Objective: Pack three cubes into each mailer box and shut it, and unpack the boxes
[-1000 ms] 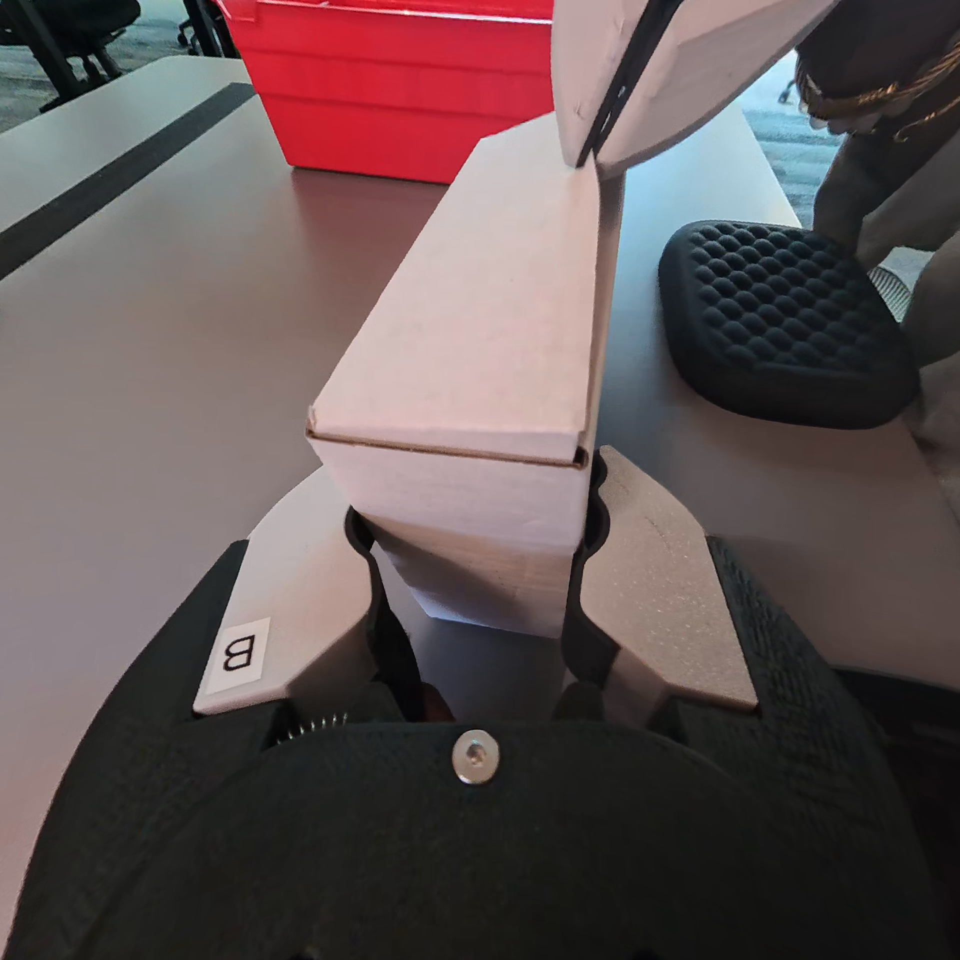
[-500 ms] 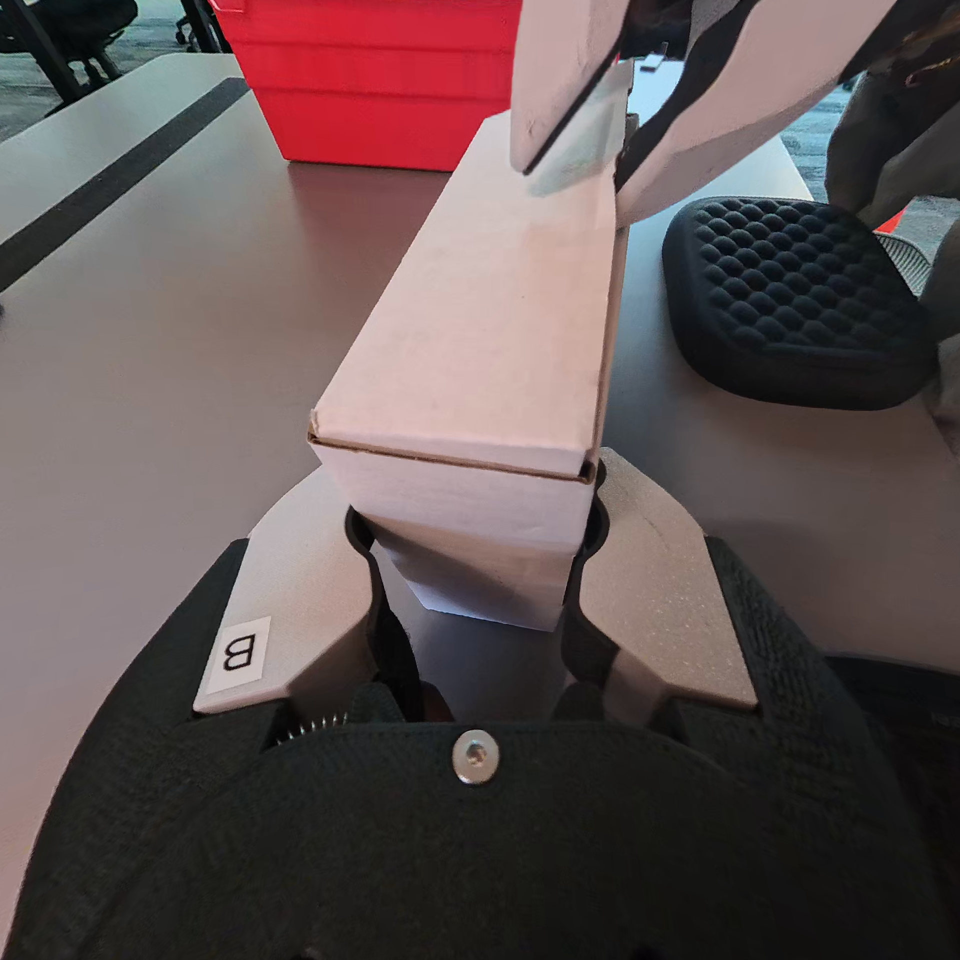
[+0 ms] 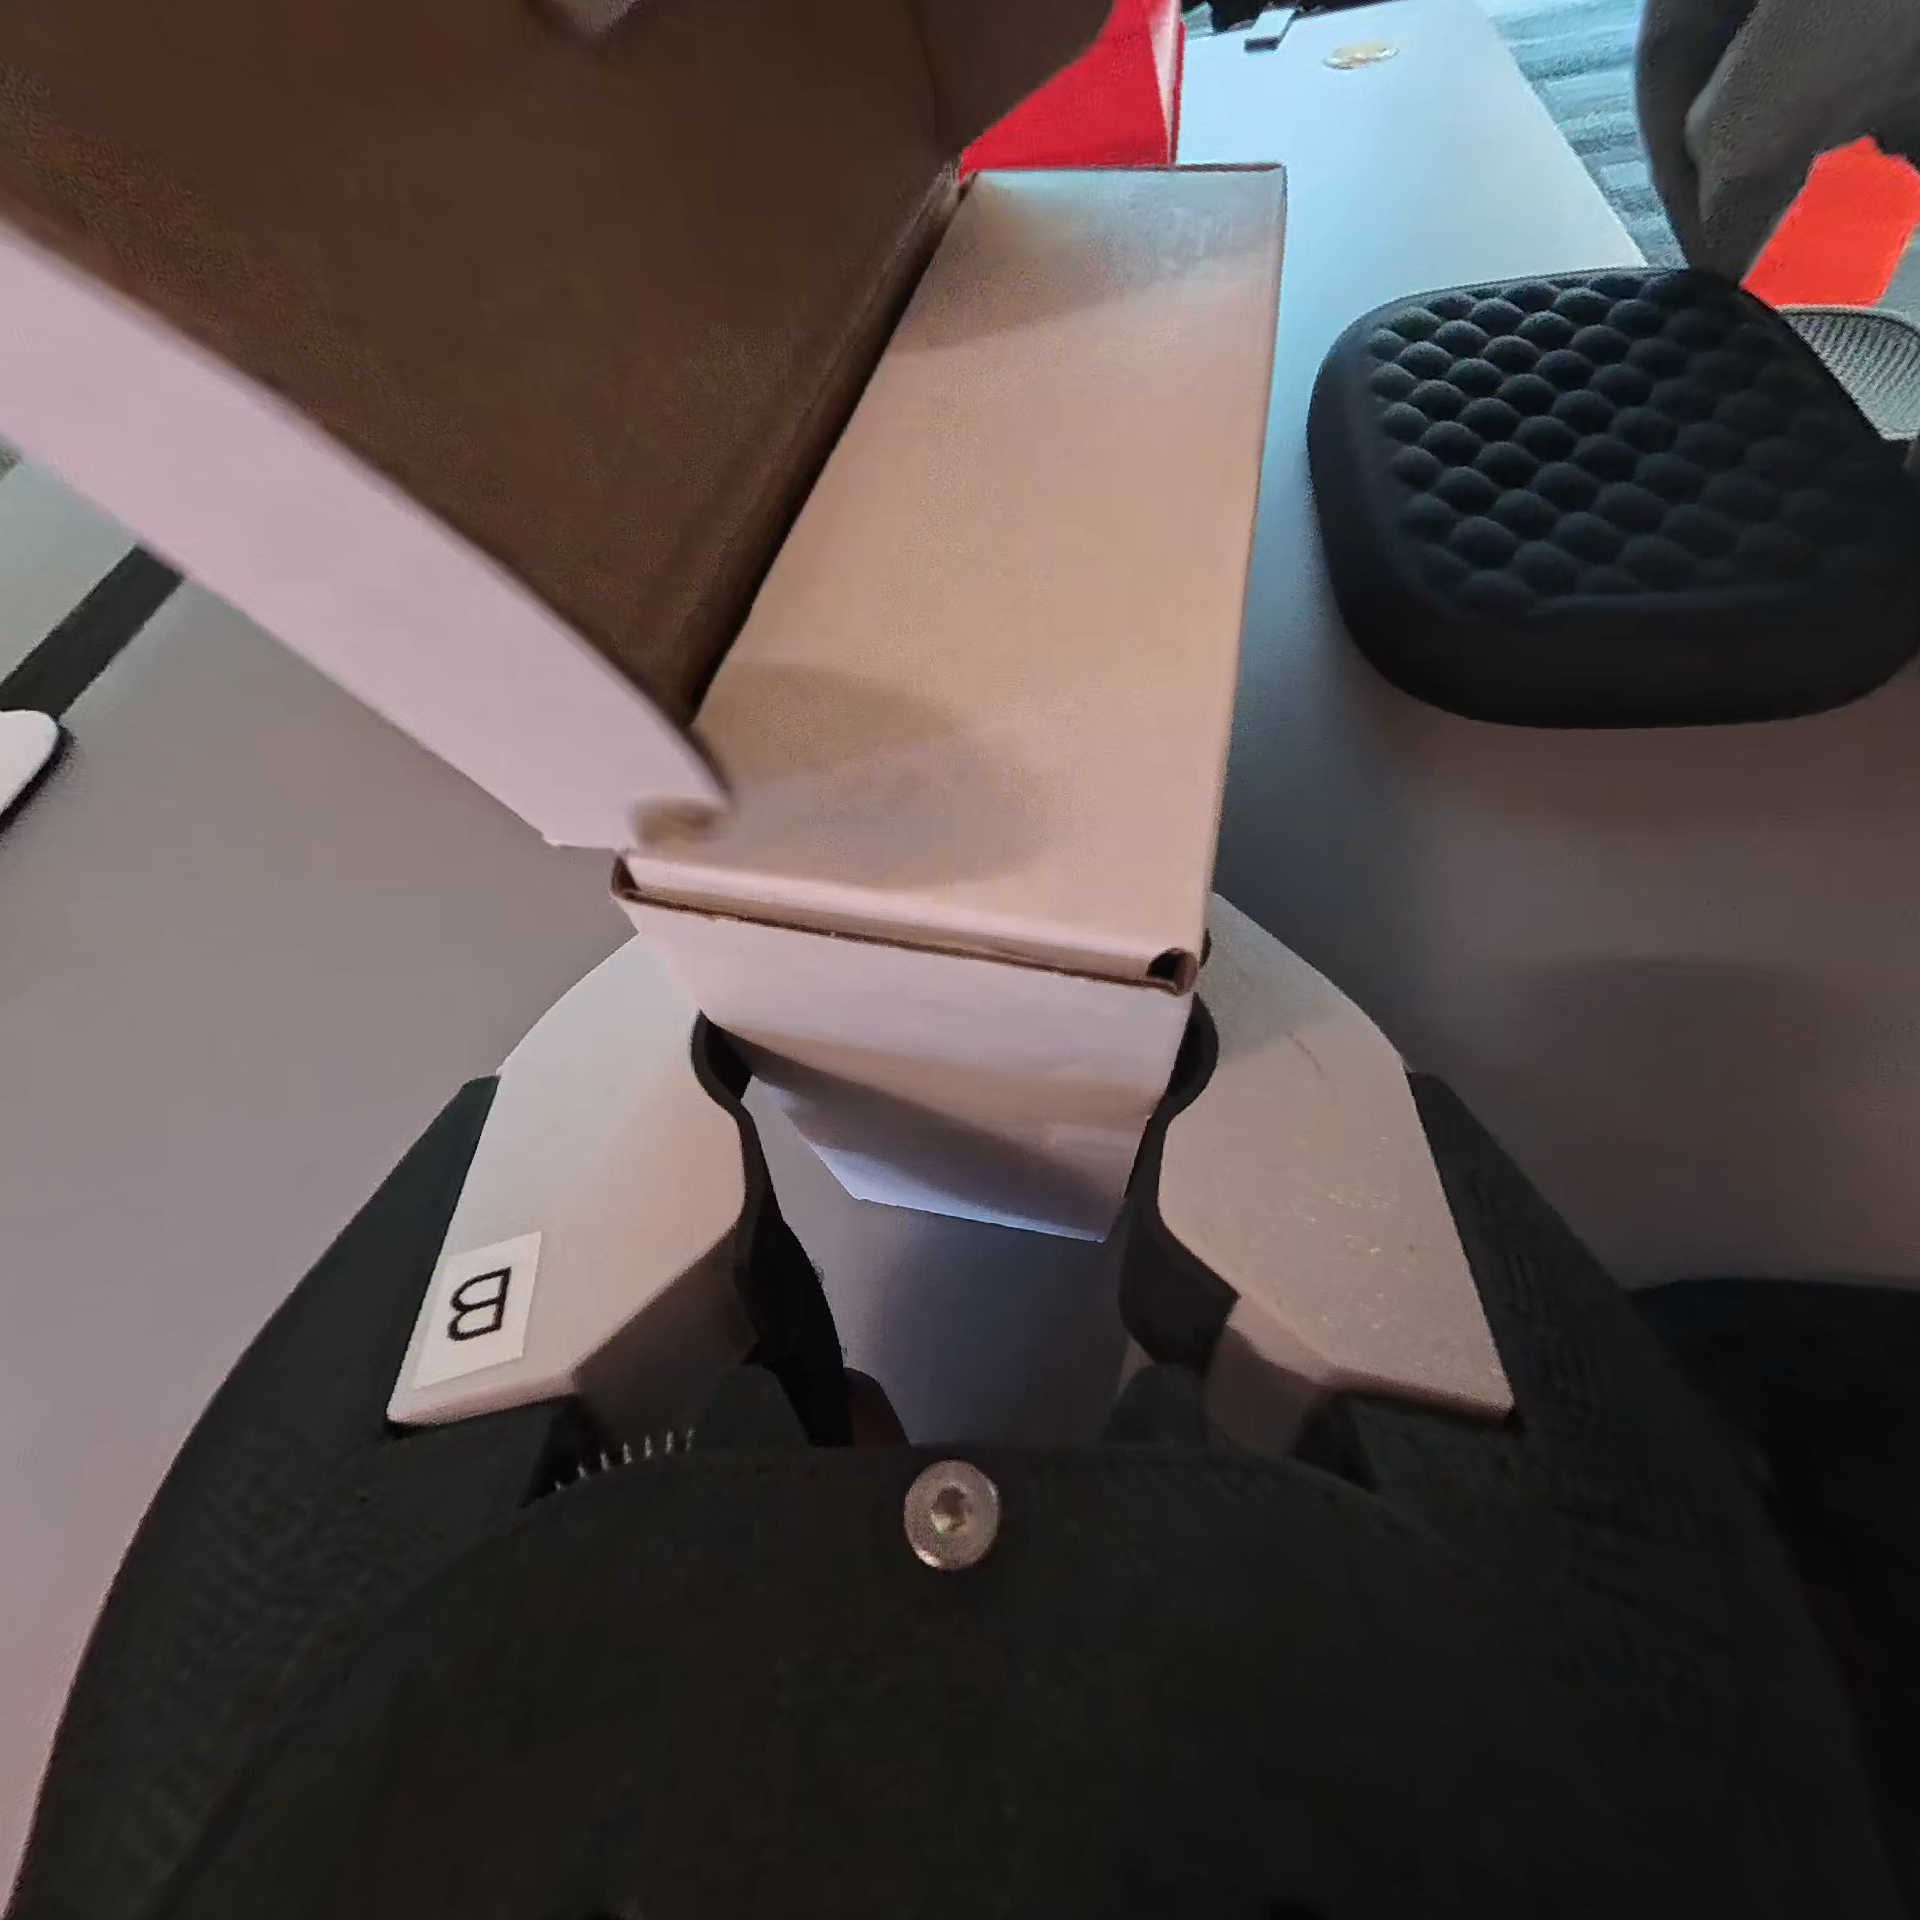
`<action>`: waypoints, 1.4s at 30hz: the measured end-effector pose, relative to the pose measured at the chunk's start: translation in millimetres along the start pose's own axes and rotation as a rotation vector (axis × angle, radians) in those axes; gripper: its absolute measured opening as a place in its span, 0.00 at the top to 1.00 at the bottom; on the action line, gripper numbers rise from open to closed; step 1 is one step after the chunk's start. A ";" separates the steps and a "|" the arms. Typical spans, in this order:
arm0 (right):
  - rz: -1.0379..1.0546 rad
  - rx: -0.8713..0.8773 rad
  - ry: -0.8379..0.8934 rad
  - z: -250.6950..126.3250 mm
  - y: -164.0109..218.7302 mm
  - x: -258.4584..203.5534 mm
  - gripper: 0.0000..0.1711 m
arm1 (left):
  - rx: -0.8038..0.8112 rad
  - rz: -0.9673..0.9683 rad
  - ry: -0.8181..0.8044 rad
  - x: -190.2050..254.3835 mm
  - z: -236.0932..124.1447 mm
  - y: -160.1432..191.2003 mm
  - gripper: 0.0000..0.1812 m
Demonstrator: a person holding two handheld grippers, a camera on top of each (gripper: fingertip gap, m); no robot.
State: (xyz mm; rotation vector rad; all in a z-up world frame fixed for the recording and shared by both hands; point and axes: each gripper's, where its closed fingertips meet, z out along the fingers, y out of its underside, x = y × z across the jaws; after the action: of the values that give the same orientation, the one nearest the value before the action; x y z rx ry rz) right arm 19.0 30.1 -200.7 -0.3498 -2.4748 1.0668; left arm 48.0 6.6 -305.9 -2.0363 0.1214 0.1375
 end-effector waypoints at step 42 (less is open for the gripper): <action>0.121 0.055 0.051 -6.5 12.7 -48.9 0.73 | -0.006 0.171 -0.185 -18.9 -6.0 -0.5 0.55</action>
State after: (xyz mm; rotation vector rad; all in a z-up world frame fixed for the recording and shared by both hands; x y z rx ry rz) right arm 65.9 23.9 -219.6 -0.5087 -2.4003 1.1572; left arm 29.6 2.0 -299.9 -2.0071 0.1790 0.4326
